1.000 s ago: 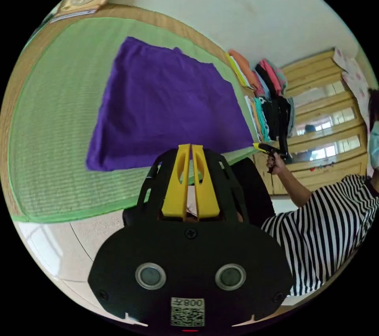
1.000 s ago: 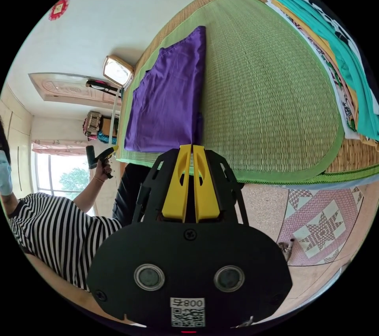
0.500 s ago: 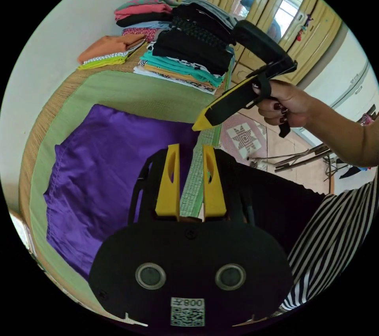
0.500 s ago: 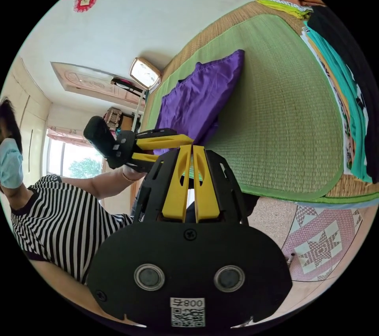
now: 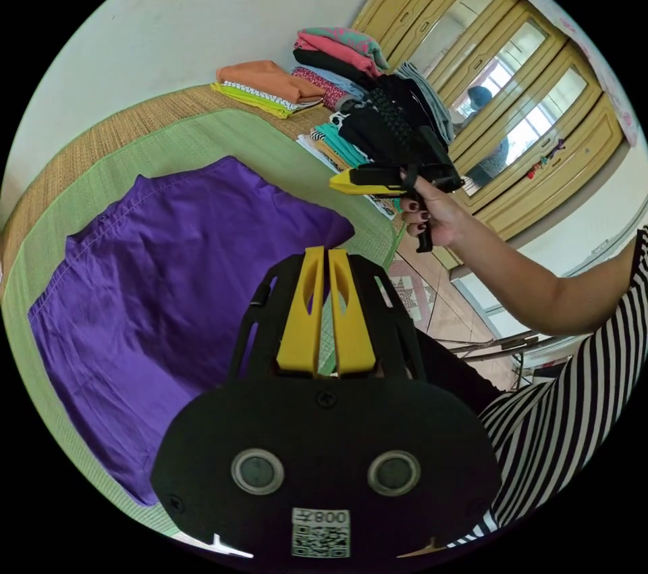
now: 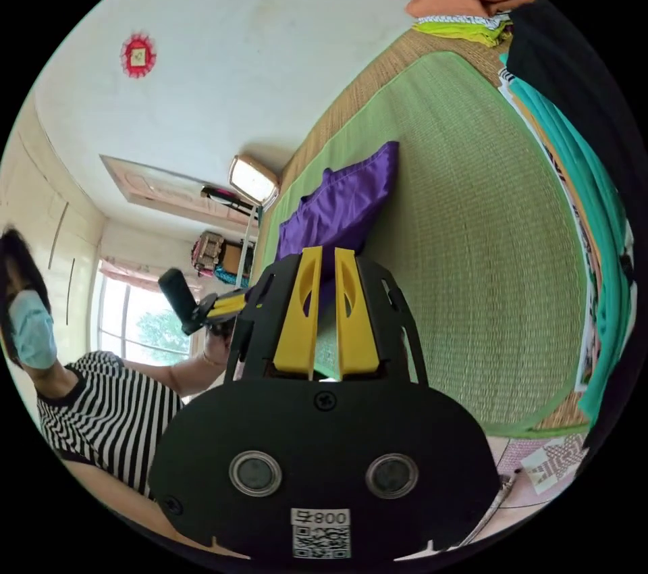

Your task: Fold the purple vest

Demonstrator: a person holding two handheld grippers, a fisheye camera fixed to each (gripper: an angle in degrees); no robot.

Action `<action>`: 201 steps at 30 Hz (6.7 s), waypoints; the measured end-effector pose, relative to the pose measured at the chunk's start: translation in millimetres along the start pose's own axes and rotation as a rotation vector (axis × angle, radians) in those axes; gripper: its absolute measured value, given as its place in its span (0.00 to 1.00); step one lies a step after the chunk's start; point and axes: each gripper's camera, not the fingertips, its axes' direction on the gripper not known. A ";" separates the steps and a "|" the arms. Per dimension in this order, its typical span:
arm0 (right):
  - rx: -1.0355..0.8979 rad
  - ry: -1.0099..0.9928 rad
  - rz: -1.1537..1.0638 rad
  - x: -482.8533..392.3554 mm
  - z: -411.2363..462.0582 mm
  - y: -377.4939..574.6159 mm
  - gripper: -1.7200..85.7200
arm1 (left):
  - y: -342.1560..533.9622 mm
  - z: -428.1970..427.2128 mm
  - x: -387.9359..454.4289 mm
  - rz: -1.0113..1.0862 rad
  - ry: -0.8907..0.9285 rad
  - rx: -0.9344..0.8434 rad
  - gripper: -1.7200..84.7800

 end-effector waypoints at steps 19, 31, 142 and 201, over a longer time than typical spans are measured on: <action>-0.092 -0.046 0.236 78.6 98.6 -134.3 0.11 | 1.2 54.0 4.8 0.038 0.132 -0.086 0.03; -0.091 -0.067 0.261 69.5 118.7 -133.0 0.03 | 24.3 27.8 -14.2 0.039 0.205 -0.082 0.03; -0.601 0.528 -0.459 -248.5 832.9 -118.5 0.02 | 513.9 -493.0 -382.4 -0.802 -0.042 0.266 0.02; -0.533 0.470 -0.334 -132.7 578.2 195.5 0.13 | 556.4 -523.0 -359.9 -1.033 0.113 0.470 0.02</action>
